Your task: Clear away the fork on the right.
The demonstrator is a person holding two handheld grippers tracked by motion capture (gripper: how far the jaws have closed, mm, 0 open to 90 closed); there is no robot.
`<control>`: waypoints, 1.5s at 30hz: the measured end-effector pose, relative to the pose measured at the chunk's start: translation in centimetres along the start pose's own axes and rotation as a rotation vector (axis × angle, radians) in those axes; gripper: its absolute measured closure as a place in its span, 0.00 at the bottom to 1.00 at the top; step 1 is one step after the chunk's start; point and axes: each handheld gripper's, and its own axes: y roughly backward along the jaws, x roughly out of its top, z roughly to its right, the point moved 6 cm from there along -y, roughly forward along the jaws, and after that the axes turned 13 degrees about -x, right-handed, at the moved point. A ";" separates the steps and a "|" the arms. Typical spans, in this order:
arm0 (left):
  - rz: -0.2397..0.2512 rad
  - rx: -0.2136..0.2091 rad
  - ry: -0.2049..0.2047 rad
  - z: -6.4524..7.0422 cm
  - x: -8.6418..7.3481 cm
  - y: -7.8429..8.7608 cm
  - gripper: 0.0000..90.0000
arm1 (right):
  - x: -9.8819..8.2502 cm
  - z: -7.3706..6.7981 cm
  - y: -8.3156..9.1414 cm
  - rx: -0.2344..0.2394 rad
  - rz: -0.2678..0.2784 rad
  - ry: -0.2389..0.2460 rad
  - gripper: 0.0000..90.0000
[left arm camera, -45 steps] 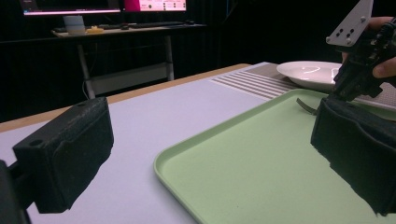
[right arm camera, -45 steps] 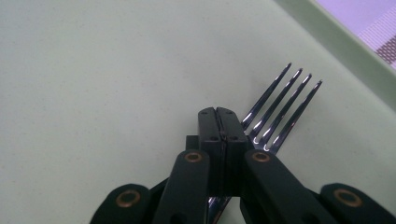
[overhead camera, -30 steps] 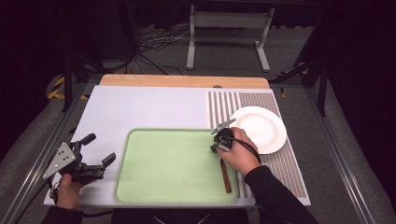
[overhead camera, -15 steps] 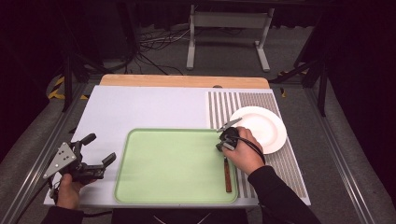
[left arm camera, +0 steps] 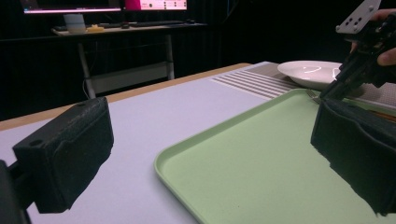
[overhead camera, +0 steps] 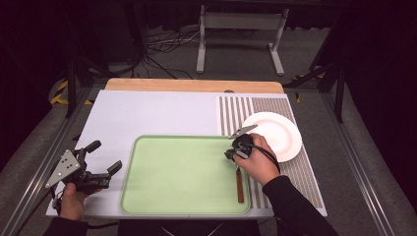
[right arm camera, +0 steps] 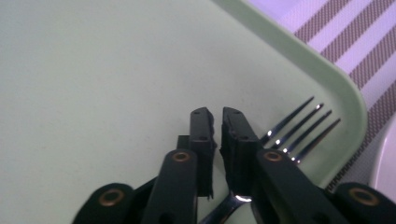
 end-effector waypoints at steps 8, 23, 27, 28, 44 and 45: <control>0.003 0.000 0.001 0.0 0.0 0.0 0.00 | 1.0 -0.2 3.0 0.072 0.256 0.012 0.36; -0.003 0.000 -0.002 0.1 0.0 -0.1 0.00 | -1.6 3.0 8.1 0.076 0.556 -0.007 0.18; -0.004 0.001 -0.002 0.0 0.0 -0.1 0.00 | -2.5 3.6 8.6 0.079 0.578 -0.012 0.17; -0.003 0.002 -0.002 0.0 0.0 -0.1 0.00 | -2.7 3.8 8.7 0.083 0.588 -0.013 0.17; 0.001 0.007 -0.003 0.0 0.0 0.0 0.00 | -5.8 5.7 10.1 0.056 0.728 -0.069 0.15; 0.000 0.008 -0.003 0.0 0.0 0.0 0.00 | -6.0 5.8 10.1 0.053 0.733 -0.073 0.15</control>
